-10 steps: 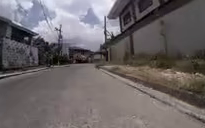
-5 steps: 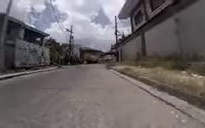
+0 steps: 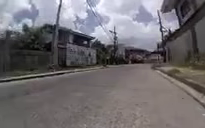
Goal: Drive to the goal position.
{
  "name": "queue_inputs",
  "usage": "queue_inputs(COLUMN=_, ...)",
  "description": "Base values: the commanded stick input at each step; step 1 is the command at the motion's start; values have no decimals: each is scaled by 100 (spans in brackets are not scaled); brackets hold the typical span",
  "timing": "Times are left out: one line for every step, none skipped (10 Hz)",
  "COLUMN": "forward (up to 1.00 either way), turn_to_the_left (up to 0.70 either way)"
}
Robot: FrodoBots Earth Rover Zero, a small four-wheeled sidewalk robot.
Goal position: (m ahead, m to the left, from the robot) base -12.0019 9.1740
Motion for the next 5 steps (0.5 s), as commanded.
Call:
queue_inputs(forward=96, turn_to_the_left=38)
queue_inputs(forward=96, turn_to_the_left=38)
queue_inputs(forward=95, turn_to_the_left=38)
queue_inputs(forward=95, turn_to_the_left=38)
queue_inputs(forward=95, turn_to_the_left=38)
